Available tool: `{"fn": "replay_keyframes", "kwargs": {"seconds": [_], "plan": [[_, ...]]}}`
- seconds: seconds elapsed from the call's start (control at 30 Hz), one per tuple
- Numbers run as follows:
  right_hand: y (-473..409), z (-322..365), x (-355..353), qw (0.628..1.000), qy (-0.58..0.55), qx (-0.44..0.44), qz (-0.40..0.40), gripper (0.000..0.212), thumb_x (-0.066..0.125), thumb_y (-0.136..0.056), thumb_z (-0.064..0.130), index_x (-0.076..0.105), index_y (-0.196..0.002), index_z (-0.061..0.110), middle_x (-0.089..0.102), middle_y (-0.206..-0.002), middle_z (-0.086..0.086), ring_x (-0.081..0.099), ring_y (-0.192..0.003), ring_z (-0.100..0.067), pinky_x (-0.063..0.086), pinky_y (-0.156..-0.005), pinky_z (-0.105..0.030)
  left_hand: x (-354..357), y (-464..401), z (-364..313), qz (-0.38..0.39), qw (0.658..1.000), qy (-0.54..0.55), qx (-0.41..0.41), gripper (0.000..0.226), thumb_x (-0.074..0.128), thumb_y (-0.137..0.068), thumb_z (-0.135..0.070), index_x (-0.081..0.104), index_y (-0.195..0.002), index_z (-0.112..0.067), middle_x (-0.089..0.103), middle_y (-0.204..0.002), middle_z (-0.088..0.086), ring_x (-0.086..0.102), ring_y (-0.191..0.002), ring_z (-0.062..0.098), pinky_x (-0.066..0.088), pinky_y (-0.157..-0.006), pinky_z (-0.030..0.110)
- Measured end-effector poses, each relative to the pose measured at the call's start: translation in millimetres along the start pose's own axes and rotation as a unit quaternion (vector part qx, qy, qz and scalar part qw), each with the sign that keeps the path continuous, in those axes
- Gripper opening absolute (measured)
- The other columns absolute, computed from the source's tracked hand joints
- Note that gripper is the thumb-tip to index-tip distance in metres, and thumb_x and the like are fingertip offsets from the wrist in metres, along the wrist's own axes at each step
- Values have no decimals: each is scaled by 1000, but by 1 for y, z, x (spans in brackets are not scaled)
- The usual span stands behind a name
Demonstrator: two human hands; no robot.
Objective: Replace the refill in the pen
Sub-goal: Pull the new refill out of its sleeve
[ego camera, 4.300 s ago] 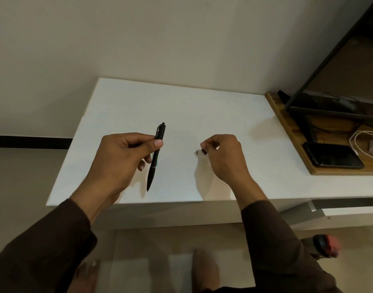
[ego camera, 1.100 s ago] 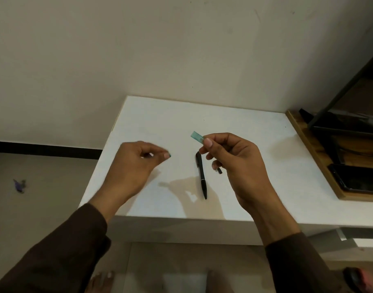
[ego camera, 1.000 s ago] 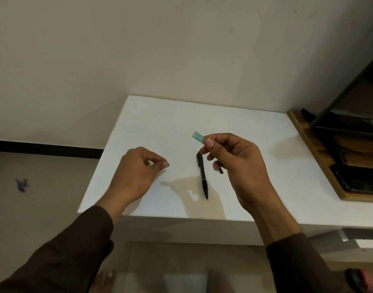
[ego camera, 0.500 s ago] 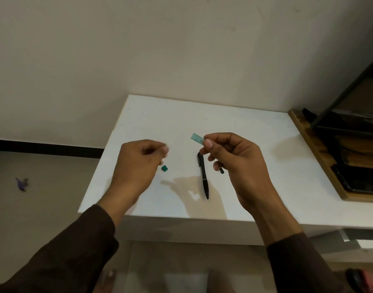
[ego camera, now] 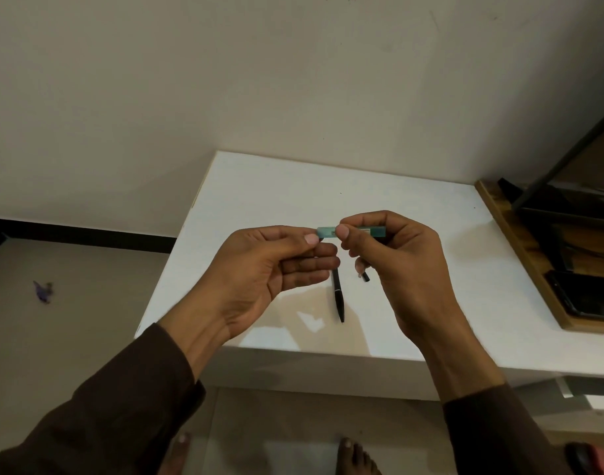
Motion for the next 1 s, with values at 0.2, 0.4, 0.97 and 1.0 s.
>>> {"fn": "replay_keyframes", "kwargs": {"seconds": [0.2, 0.4, 0.97, 1.0], "plan": [[0, 3, -1, 1000, 6, -5, -6, 6, 78, -87, 22, 80, -91, 18, 74, -76, 4, 62, -66, -12, 54, -61, -28, -2, 0, 1, -6, 1000, -8, 0, 21, 67, -91, -3, 73, -108, 8, 78, -94, 24, 79, -87, 34, 65, -75, 36], [1, 7, -1, 1000, 3, -15, -4, 3, 78, -87, 19, 80, -90, 18, 75, -76, 5, 63, -66, -11, 55, -61, -27, 2, 0, 3, 1, 1000, 0, -6, 23, 65, -91, -2, 72, -111, 8, 77, -100, 27, 78, -92, 38, 65, -78, 39], [2, 6, -2, 1000, -20, -6, -7, 6, 77, -89, 15, 81, -93, 13, 74, -76, 0, 64, -67, -15, 54, -62, -30, 0, -1, -2, -3, 1000, 8, 13, 33, 72, -81, -9, 71, -108, 9, 79, -93, 24, 79, -86, 34, 65, -75, 36], [2, 6, -3, 1000, -22, -5, -7, 6, 76, -90, 14, 80, -93, 12, 74, -75, 1, 64, -67, -14, 54, -62, -30, 0, -2, -2, -3, 1000, 5, 14, 30, 71, -84, -8, 71, -109, 9, 78, -92, 23, 79, -84, 33, 65, -75, 36]]}}
Point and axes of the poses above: each hand's wrist, its own y-axis away from the middle knuckle, its own x-axis out of the palm, z = x × y, the point moved 10 cm from there along -y, towards the middle knuckle
